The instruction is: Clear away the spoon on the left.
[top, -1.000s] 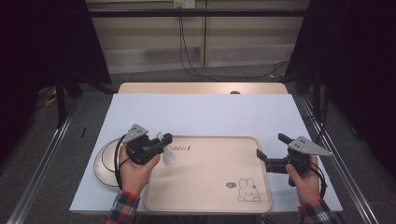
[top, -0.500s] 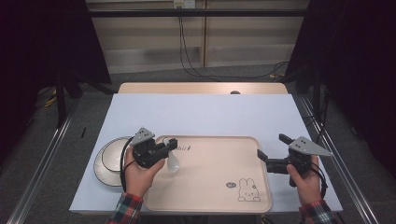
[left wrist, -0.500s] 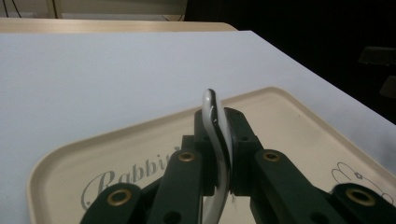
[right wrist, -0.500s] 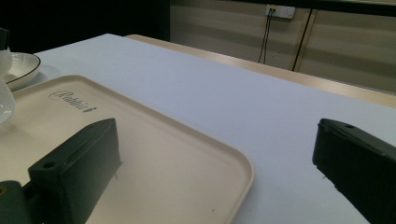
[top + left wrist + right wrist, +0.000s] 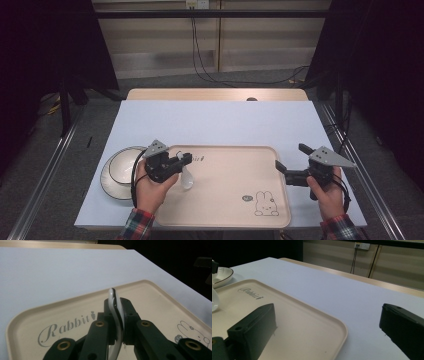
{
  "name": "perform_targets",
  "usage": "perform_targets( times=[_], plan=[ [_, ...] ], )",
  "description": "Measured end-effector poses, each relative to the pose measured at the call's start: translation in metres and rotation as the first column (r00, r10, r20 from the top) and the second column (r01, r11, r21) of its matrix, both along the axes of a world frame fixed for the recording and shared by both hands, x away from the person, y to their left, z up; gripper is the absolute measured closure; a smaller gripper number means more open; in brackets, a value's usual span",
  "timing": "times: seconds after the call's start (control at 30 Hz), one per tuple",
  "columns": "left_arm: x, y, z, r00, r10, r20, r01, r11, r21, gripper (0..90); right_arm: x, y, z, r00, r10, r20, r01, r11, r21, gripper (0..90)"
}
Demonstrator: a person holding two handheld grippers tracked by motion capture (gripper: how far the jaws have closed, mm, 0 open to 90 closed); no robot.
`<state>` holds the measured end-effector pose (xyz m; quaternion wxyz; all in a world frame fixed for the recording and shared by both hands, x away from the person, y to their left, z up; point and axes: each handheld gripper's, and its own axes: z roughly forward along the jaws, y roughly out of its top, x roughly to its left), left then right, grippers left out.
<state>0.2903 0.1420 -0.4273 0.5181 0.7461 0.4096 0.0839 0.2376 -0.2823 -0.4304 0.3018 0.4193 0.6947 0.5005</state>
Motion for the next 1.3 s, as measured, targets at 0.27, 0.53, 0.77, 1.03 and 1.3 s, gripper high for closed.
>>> perform_targets(
  times=[0.27, 0.53, 0.77, 1.03, 1.3],
  plan=[
    [-0.001, 0.000, -0.003, 1.0000, -0.007, -0.006, 0.007, 1.0000, -0.002, 84.8, 0.000, 0.000, 0.000, 1.0000, -0.003, 0.004, 0.003, 1.0000, -0.007, 0.4],
    [0.001, 0.000, -0.006, 0.9999, -0.004, 0.015, 0.004, 0.9999, -0.011, 84.3, 0.000, 0.001, 0.000, 1.0000, 0.003, 0.002, -0.003, 1.0000, -0.008, 0.4],
    [0.008, -0.004, -0.012, 0.9993, -0.008, 0.038, 0.007, 0.9999, 0.009, 81.8, 0.000, 0.000, 0.000, 1.0000, 0.001, -0.001, -0.001, 1.0000, -0.009, 0.4],
    [0.018, -0.011, -0.017, 0.9992, 0.026, 0.029, -0.027, 0.9992, 0.029, 76.2, -0.001, 0.000, 0.000, 1.0000, 0.002, 0.000, -0.002, 0.9999, -0.011, 0.4],
    [0.025, -0.013, -0.026, 0.9986, 0.052, 0.002, -0.052, 0.9973, 0.052, 72.7, 0.000, 0.000, -0.001, 1.0000, 0.007, -0.004, -0.007, 0.9999, -0.012, 0.4]
  ],
)
